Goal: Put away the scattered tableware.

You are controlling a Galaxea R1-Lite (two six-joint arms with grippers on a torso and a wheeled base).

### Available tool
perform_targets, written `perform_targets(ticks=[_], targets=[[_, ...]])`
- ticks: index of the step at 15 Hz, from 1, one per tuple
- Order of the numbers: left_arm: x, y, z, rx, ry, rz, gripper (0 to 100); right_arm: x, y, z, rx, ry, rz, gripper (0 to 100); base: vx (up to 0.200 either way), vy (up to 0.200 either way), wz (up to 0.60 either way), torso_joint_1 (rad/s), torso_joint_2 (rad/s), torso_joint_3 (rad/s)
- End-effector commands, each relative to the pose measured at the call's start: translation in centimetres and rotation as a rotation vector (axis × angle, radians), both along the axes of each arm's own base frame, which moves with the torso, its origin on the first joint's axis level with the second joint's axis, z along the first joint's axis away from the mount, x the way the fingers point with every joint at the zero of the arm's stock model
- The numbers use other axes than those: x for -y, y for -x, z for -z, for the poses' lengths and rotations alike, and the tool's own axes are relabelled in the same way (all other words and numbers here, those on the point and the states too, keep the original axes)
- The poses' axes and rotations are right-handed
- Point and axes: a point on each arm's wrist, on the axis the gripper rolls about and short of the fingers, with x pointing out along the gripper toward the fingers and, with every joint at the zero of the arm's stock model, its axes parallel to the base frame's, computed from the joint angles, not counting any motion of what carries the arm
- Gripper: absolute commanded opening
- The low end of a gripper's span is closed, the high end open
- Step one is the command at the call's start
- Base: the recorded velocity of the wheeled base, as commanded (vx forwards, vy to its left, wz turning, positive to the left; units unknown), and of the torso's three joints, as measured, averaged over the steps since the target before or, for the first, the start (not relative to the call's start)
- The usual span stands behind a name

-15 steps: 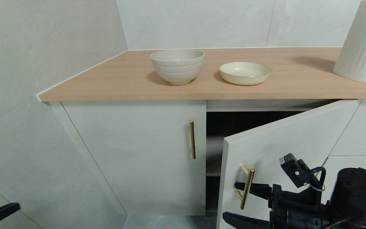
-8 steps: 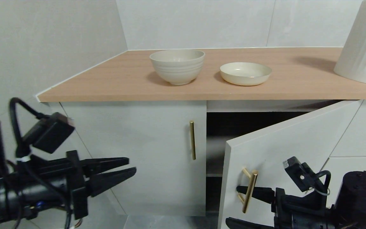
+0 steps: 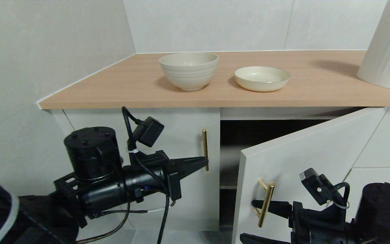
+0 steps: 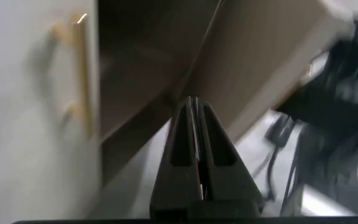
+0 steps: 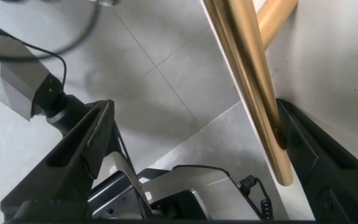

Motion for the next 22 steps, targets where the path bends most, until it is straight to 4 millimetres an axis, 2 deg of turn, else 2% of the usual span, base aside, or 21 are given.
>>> perform_targets(ticks=[1, 3, 5, 10, 14, 16, 19, 21, 22], targets=[[2.8, -1.3, 2.8, -0.078, -0.005, 0.027, 0, 0.0, 0.0, 0.0, 0.009, -0.006, 0.004, 100, 0.000, 0.000, 0.00, 0.000, 0.00, 0.000], [4.1, -2.1, 3.6, -0.088, -0.012, 0.044, 0, 0.0, 0.0, 0.0, 0.013, -0.010, 0.004, 100, 0.000, 0.000, 0.00, 0.000, 0.00, 0.000], [5.5, -2.1, 4.1, -0.089, -0.014, 0.077, 0, 0.2, -0.1, -0.1, 0.016, -0.012, 0.014, 100, 0.000, 0.000, 0.00, 0.000, 0.00, 0.000], [8.3, -2.0, 3.8, -0.063, 0.003, 0.138, 0, 0.9, -0.3, -0.7, 0.063, -0.031, 0.081, 100, 0.000, 0.000, 0.00, 0.000, 0.00, 0.000], [10.2, -1.9, 3.6, -0.047, 0.015, 0.177, 0, 2.9, -1.2, -2.2, 0.136, -0.064, 0.214, 100, 0.000, 0.000, 0.00, 0.000, 0.00, 0.000], [10.2, -1.7, 3.4, -0.043, 0.018, 0.178, 0, 4.0, -0.8, -3.1, 0.179, -0.077, 0.237, 100, 0.000, 0.000, 0.00, 0.000, 0.00, 0.000], [9.8, -1.4, 2.9, -0.033, 0.024, 0.162, 0, 5.2, 0.7, -2.5, 0.297, 0.032, 0.245, 100, 0.000, 0.000, 0.00, 0.000, 0.00, 0.000], [9.0, -0.5, 2.1, -0.027, 0.029, 0.159, 0, 6.0, 1.5, -2.7, 0.389, 0.149, 0.467, 100, 0.000, 0.000, 0.00, 0.000, 0.00, 0.000], [8.8, -0.1, 1.8, -0.026, 0.030, 0.162, 0, 5.8, 1.7, -3.9, 0.422, 0.139, 0.572, 100, 0.000, 0.000, 0.00, 0.000, 0.00, 0.000]])
